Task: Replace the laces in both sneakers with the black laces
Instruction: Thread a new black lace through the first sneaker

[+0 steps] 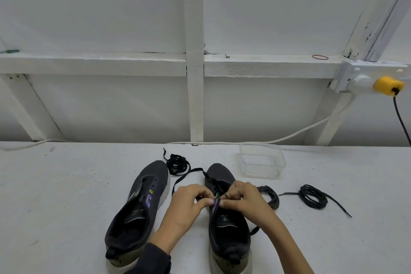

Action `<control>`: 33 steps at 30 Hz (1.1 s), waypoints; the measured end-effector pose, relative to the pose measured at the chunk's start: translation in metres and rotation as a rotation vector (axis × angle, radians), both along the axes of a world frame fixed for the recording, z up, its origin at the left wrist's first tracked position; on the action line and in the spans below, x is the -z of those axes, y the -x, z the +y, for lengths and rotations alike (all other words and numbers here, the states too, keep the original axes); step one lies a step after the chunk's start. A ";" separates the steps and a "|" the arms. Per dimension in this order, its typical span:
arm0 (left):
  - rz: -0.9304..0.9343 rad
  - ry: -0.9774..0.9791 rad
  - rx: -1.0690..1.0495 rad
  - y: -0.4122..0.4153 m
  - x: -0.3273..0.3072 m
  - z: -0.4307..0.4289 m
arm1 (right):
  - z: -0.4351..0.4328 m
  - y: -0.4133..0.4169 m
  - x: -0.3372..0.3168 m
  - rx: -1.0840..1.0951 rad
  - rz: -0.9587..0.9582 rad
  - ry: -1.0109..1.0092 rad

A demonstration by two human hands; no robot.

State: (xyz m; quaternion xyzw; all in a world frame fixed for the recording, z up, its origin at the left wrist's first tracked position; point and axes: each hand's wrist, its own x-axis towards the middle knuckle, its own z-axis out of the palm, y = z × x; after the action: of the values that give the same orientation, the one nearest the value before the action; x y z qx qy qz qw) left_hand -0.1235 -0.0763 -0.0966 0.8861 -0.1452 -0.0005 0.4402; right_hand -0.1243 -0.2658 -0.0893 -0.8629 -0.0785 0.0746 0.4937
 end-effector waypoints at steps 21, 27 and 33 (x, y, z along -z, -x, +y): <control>0.132 0.177 -0.056 0.001 0.007 -0.004 | 0.001 0.000 0.004 0.024 0.016 -0.063; 0.140 0.141 -0.009 -0.003 0.006 -0.002 | 0.002 0.001 0.002 0.032 0.021 -0.069; 0.271 0.230 0.054 -0.011 -0.003 0.001 | 0.002 0.002 -0.003 0.015 0.041 -0.044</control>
State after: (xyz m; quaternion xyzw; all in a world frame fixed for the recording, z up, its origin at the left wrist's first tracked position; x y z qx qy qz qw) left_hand -0.1125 -0.0751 -0.0934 0.8175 -0.1073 -0.1153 0.5540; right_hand -0.1265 -0.2642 -0.0860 -0.8507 -0.0637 0.0870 0.5145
